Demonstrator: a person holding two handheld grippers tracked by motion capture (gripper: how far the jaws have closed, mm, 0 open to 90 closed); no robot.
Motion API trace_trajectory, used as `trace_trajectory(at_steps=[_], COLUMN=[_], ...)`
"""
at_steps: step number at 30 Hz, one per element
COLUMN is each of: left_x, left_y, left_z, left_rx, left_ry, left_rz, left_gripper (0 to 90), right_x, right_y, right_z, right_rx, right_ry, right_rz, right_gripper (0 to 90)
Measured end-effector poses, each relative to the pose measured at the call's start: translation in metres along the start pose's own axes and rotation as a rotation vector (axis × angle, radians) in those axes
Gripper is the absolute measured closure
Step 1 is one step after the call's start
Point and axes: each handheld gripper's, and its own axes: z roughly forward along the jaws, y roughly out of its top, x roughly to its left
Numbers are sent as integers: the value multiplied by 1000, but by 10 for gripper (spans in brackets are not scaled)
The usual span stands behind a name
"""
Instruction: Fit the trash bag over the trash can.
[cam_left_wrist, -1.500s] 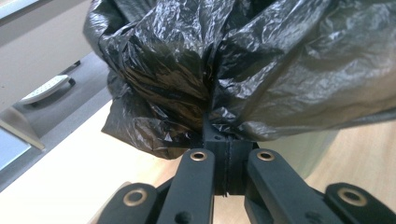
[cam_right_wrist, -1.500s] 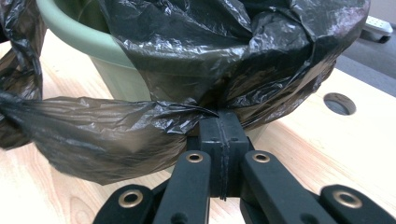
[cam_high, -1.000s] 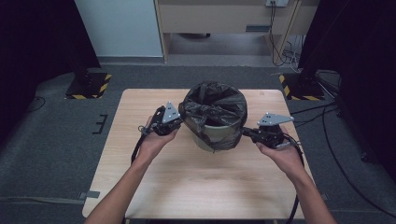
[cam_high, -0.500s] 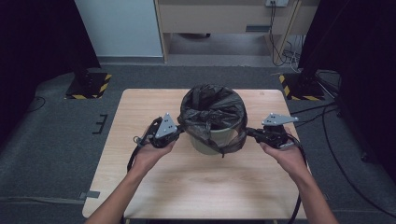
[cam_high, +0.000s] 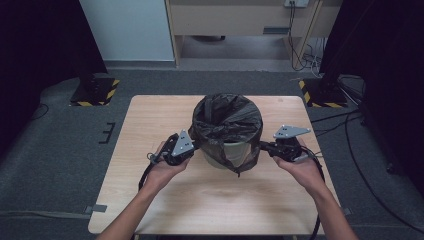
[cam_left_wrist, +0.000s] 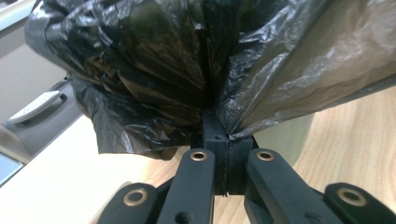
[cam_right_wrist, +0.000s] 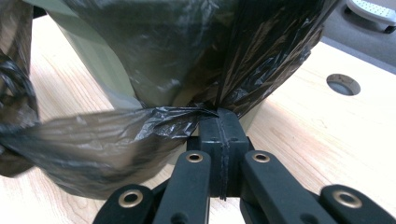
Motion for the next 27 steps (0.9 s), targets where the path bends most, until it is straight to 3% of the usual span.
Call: trace_trajectory(at_steps=[10,15,19,20,24,27], left_x=[2,-1,-4,-4,-9,-14], left_y=[-4,0,5,6,9,10], left_z=[1,-5,-12,-13,-16,-15], left_rx=[7,-31,-70,-79,-117,-132], left_ry=[5,5,42,38,11,-12], left_rz=[15,1,-11,-8,33,62], left_gripper=[900,893,676,667,728,864], right_x=[-2,-2,-4,-4,-4,-3], right_y=[-9,-12,-15,-16,-17,-17], right_z=[2,3,4,5,8,9], right_rx=[18,19,34,37,44,36], right_ry=[4,2,-1,0,2,6], right_rz=[4,4,2,2,10,1], right_gripper=[900,900,900,900,900,900])
